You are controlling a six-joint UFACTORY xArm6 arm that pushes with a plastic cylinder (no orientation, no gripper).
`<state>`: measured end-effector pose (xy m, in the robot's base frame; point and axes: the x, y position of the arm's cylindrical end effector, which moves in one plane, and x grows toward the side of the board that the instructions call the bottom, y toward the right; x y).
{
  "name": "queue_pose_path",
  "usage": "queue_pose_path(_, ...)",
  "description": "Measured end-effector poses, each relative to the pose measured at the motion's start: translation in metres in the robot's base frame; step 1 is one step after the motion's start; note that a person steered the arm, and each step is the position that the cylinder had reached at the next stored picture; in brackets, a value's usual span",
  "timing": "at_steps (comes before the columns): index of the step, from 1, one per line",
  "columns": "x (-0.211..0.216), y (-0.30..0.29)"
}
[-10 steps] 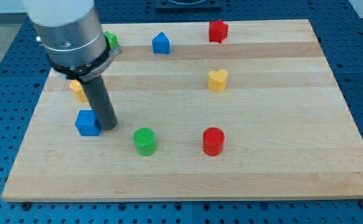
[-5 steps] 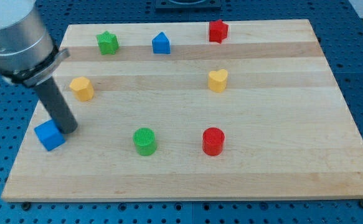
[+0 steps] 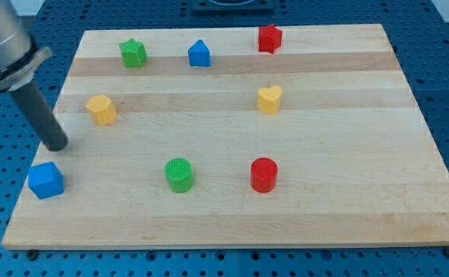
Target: Move the blue cube towards the bottom left corner of the board
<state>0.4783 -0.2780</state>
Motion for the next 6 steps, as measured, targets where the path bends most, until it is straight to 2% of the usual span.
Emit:
queue_pose_path(2,0.040,0.004)
queue_pose_path(5,0.056,0.012)
queue_pose_path(6,0.046,0.016)
